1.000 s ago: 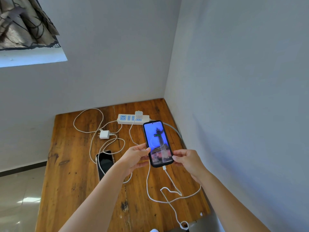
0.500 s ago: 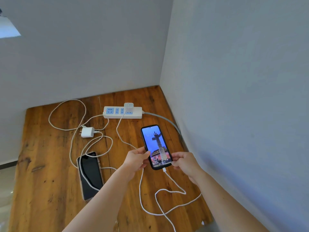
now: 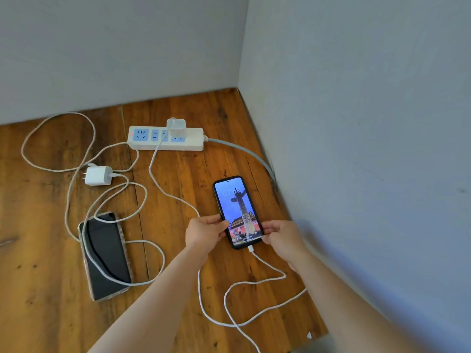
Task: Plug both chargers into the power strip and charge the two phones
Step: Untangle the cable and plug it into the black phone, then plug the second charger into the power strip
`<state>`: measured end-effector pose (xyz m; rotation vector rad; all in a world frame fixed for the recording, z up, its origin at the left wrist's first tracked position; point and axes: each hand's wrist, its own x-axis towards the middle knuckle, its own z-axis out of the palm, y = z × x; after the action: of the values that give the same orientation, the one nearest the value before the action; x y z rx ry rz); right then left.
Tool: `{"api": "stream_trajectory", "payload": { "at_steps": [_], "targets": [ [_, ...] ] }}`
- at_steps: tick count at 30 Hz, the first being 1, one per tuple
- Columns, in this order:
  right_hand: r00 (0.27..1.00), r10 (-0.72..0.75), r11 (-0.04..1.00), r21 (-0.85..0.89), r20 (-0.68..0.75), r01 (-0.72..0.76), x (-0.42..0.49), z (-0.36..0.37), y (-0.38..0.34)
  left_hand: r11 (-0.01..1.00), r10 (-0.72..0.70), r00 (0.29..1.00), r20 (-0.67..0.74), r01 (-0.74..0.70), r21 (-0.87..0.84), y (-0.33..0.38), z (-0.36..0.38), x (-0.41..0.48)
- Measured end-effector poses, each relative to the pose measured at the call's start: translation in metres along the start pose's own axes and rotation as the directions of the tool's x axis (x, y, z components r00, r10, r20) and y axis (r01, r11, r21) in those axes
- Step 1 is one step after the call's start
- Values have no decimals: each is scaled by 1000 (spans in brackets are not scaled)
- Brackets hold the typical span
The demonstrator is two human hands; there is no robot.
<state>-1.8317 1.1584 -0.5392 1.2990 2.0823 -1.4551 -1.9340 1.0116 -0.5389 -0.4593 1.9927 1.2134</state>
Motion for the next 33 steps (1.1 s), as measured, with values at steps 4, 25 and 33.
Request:
{"api": "stream_trajectory", "payload": {
  "at_steps": [4, 25, 33],
  "targets": [
    [998, -11, 1000, -14, -56, 10, 1, 4, -2, 999, -24, 996, -82, 22, -34, -1, 3, 2],
    [874, -484, 852, -207, 42, 481, -56, 103, -112, 929, 332, 871, -363, -368, -32, -16, -131, -42],
    [823, -548, 776, -275, 152, 568, -61, 207, -185, 937, 349, 844, -406, -322, 136, -42, -259, 5]
  ]
}}
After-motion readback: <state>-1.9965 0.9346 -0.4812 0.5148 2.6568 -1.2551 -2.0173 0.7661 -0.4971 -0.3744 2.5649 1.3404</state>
